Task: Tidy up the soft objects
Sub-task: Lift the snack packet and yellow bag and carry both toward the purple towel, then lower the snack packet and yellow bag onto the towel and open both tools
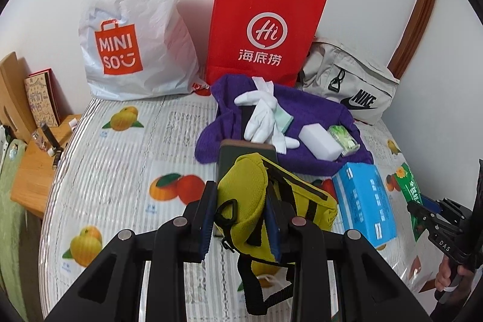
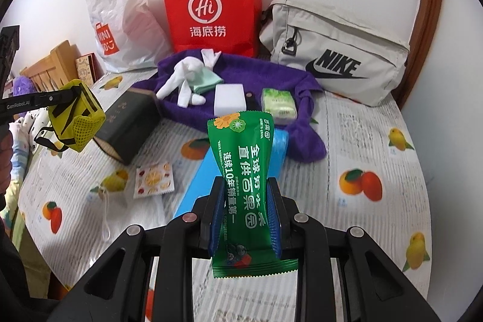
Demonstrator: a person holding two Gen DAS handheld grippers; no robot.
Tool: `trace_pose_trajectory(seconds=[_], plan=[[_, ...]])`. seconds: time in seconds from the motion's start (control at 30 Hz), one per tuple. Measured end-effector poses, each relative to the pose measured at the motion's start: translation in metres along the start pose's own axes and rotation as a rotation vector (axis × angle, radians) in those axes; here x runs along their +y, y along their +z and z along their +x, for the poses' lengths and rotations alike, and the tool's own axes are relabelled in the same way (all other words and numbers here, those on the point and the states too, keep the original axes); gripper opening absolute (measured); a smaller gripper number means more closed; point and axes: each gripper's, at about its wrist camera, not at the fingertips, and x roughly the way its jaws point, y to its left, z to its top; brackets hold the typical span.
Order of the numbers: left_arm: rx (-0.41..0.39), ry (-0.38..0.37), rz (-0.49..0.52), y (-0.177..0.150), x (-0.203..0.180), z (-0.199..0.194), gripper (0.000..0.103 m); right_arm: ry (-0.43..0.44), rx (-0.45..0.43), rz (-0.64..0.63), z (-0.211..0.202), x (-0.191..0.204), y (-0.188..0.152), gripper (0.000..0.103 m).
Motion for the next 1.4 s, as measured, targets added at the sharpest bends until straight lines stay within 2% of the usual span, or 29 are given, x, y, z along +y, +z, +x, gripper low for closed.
trace_pose_trajectory(seconds=[0.57,0.93,1.0,1.1,1.2,1.4], plan=[[0.022,-0.001,0.013,0.054,-0.006,0.054,0.028,-0.034,-0.006,-0.013,0.054,-0.020,0.059,0.027],[0.044,-0.034,-0.009,0.094,-0.018,0.099,0.028,-0.044,0.009,-0.015,0.102,-0.038,0.096,0.027],[0.050,-0.041,-0.007,0.100,-0.023,0.110,0.028,-0.042,0.014,-0.006,0.110,-0.040,0.100,0.027],[0.049,0.008,0.017,0.106,-0.030,0.124,0.028,-0.035,0.026,0.010,0.120,-0.044,0.104,0.027],[0.062,-0.022,0.011,0.113,-0.033,0.138,0.029,-0.041,0.034,0.004,0.130,-0.045,0.107,0.027],[0.088,-0.028,0.030,0.120,-0.042,0.165,0.029,-0.017,0.068,0.014,0.151,-0.048,0.112,0.027]])
